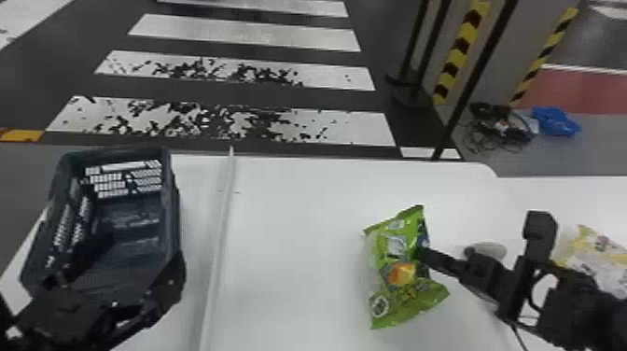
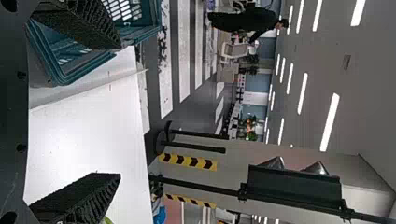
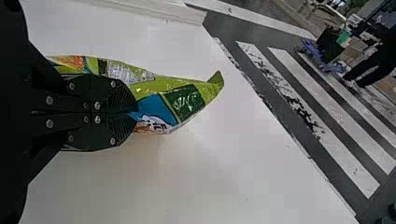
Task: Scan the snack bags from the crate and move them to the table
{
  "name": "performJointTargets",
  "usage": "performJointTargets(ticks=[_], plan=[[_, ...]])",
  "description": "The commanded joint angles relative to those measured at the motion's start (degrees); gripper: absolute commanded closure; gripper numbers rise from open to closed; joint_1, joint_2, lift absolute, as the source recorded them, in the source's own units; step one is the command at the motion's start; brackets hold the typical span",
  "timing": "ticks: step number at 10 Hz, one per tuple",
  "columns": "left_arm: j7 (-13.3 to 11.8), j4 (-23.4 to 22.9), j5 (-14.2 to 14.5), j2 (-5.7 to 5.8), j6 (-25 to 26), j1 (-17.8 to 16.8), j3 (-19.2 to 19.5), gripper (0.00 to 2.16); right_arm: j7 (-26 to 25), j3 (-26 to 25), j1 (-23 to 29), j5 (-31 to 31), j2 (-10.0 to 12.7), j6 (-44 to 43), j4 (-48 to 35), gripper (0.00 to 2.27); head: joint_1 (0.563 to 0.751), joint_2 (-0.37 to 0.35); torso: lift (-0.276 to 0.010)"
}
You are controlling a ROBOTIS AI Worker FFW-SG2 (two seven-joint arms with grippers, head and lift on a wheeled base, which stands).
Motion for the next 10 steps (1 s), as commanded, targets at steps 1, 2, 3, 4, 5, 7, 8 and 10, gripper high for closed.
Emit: performJointTargets(ticks=[1,2,3,4,5,7,8,10], plan=[[0.0,0.0,0.1,0.02,0.0,0.0,0.0,0.01,1.8,1.3,0.0,6.1,0.0,-0.6,-1.0,0.25,0.695,-0.133,-0.095],[0.0,0.0,0.1,0.02,0.0,0.0,0.0,0.01,3.3,2.5,0.2,10.0,0.0,-2.2,-2.3,0.00,0.695,-0.137,-0.095],[0.0,0.0,0.1,0.02,0.0,0.0,0.0,0.01,4.6,3.3,1.4,13.0,0.0,-6.1,-3.9,0.00,0.695,-0.141,-0.095],[0.0,-0.1,0.1,0.02,0.0,0.0,0.0,0.01,5.4,4.0,1.9,16.1,0.0,-7.7,-5.6,0.00,0.695,-0.143,-0.095],[0.0,-0.3,0.1,0.02,0.0,0.1,0.0,0.01,5.4,3.8,3.1,16.8,0.0,-9.8,-7.1,0.00,0.695,-0.149,-0.095],[0.0,-0.7,0.1,-0.07,-0.2,0.0,-0.4,0.01,5.4,2.7,8.5,16.9,0.4,-15.2,-12.6,0.02,0.695,-0.166,-0.095],[0.0,-1.4,0.1,-0.07,-0.2,0.0,-0.6,0.01,5.4,2.9,12.7,18.7,0.5,-21.2,-17.1,0.07,0.695,-0.176,-0.095],[-0.1,-3.3,0.2,0.11,0.0,0.2,-1.0,0.01,7.6,3.9,17.7,22.2,2.5,-24.2,-22.6,0.09,0.695,-0.185,-0.095]])
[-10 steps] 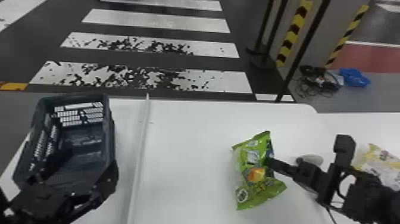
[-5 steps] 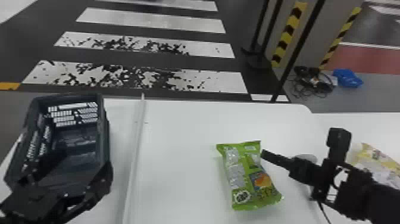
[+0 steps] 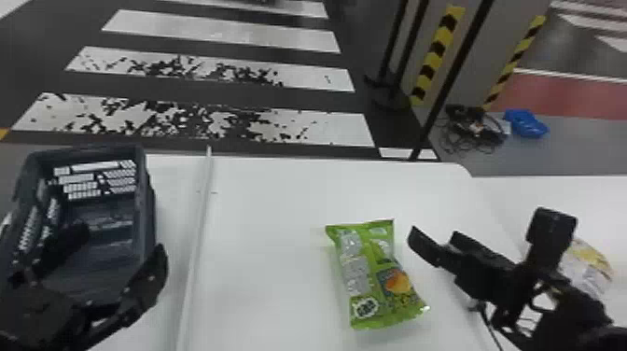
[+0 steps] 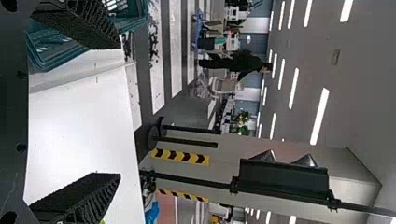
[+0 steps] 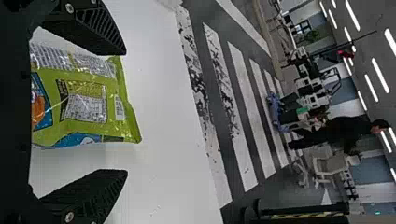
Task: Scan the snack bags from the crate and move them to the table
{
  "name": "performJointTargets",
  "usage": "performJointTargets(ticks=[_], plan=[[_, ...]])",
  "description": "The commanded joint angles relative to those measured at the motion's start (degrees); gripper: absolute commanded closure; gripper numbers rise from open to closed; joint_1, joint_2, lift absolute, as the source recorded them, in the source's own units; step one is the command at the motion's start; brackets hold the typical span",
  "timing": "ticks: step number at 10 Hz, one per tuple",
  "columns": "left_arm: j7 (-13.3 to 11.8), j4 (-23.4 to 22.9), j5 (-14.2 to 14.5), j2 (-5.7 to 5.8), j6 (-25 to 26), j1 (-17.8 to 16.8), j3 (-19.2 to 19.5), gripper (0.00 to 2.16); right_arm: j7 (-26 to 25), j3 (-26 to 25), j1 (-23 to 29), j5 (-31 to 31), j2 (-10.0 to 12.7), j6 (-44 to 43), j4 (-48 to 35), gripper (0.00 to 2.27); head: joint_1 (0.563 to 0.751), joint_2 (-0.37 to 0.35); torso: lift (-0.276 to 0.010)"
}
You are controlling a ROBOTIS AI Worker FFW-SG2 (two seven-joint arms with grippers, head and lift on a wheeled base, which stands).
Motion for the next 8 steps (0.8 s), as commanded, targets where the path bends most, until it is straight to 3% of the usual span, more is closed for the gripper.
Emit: performJointTargets(ticks=[1,2,3,4,5,6,7,8], plan=[[-0.1,-1.4,0.0,0.08,0.0,0.4,-0.4,0.01,1.5,0.6,2.8,1.7,1.4,-0.7,-2.7,0.08,0.695,-0.178,-0.095],[-0.5,-1.9,0.1,0.08,0.0,0.7,-0.5,0.01,2.7,1.0,4.3,2.0,2.2,-0.7,-3.9,0.08,0.695,-0.169,-0.095],[-0.5,-2.4,0.3,0.25,-0.1,0.8,-0.5,0.01,3.5,1.8,5.8,2.3,2.5,-0.9,-5.1,0.29,0.695,-0.165,-0.095],[-0.6,-2.7,0.6,0.43,-0.1,0.9,-0.5,0.01,4.7,2.6,6.8,3.2,3.2,-1.1,-6.1,0.75,0.695,-0.154,-0.095],[-0.6,-3.2,0.7,0.60,-0.1,1.1,-0.5,0.01,5.5,3.6,7.4,3.9,3.4,-1.2,-6.2,1.59,0.695,-0.138,-0.095],[-0.6,-3.5,1.0,0.87,-0.3,1.3,-0.5,0.01,5.9,4.6,7.5,5.2,3.4,-1.8,-6.1,2.01,0.695,-0.123,-0.095],[-0.9,-3.7,1.4,1.22,-0.3,1.6,-0.2,0.01,6.7,6.4,7.9,8.1,3.4,-6.9,-5.3,2.24,0.695,-0.118,-0.095],[-1.2,-3.8,1.6,1.22,-0.5,2.0,-0.2,0.01,7.2,9.6,7.8,12.7,3.4,-17.2,-2.2,2.24,0.695,-0.108,-0.095]])
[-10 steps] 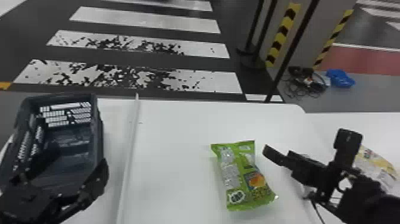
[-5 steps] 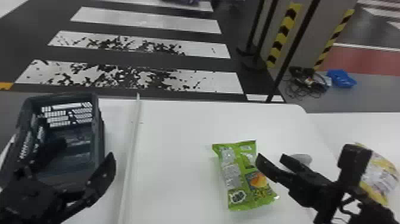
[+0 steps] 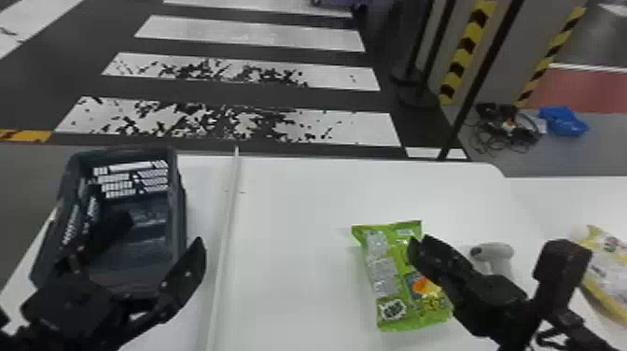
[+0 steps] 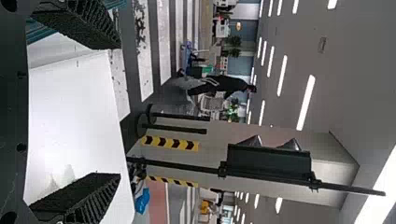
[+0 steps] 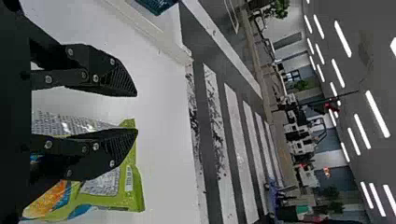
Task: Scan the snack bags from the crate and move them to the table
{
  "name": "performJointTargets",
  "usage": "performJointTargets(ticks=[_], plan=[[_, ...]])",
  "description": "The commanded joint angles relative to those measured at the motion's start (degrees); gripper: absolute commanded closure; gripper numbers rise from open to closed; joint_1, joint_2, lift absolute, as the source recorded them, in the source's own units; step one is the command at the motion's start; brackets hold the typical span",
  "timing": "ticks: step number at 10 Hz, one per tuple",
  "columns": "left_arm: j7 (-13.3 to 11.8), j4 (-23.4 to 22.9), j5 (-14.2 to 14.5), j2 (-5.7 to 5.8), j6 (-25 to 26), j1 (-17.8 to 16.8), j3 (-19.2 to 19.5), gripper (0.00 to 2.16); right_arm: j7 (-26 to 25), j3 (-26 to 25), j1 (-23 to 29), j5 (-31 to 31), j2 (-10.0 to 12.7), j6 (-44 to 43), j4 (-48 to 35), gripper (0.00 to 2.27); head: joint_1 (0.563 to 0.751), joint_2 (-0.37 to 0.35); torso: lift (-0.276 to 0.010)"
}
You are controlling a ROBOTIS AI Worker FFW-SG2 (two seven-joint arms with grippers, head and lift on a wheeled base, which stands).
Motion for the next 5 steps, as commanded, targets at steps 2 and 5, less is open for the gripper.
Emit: performJointTargets(ticks=[2,5], plan=[[0.0,-0.6,0.0,0.30,-0.2,1.1,0.1,0.01,-0.4,5.7,-4.4,8.6,0.1,-9.3,7.7,2.24,0.695,-0.092,-0.095],[0.1,-2.1,-0.2,0.83,0.1,2.2,0.3,0.01,-0.8,8.3,-8.7,12.1,0.1,-19.3,17.6,2.24,0.695,-0.075,-0.095]])
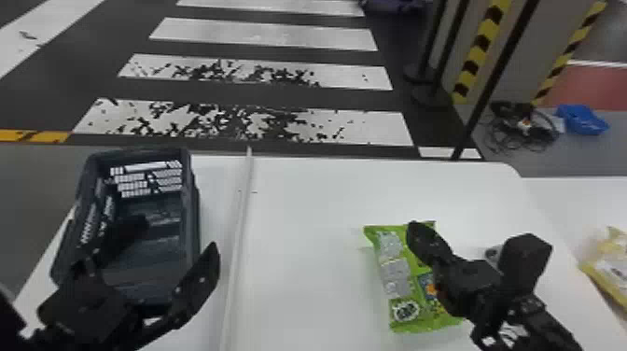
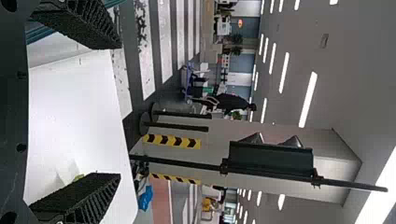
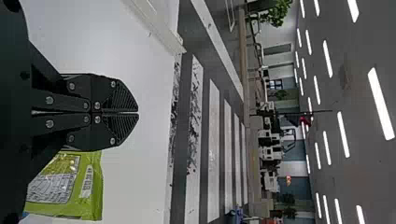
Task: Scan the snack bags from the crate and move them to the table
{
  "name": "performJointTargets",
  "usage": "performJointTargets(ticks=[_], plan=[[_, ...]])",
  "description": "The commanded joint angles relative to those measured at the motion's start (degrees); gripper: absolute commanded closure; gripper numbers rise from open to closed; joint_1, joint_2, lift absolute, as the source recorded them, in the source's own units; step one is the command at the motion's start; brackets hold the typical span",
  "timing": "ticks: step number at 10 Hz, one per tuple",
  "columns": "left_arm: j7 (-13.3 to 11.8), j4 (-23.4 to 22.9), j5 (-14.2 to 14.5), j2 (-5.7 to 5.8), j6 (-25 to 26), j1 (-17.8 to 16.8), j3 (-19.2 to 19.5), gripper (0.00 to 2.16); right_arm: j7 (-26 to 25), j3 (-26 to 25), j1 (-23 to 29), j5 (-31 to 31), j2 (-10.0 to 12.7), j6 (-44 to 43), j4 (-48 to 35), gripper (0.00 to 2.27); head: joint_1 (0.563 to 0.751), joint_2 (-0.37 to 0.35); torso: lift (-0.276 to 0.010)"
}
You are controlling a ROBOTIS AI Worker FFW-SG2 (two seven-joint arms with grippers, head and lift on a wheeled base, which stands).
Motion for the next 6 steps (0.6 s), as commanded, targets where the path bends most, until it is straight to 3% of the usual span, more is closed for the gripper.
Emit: performJointTargets(ticks=[1,3,6], plan=[[0.1,-0.7,0.0,0.14,0.0,0.4,0.2,0.01,0.0,0.7,-2.1,1.6,-0.1,-6.5,5.9,2.24,0.695,-0.074,-0.095],[0.9,0.1,0.0,-0.22,-0.1,0.8,0.9,0.01,0.1,0.6,-4.3,1.9,-0.3,-11.4,12.4,2.24,0.695,-0.079,-0.095],[5.4,4.6,0.2,-0.83,-7.9,0.9,0.9,0.01,0.0,0.1,-4.4,1.1,-0.3,-13.7,14.3,2.24,0.695,-0.073,-0.095]])
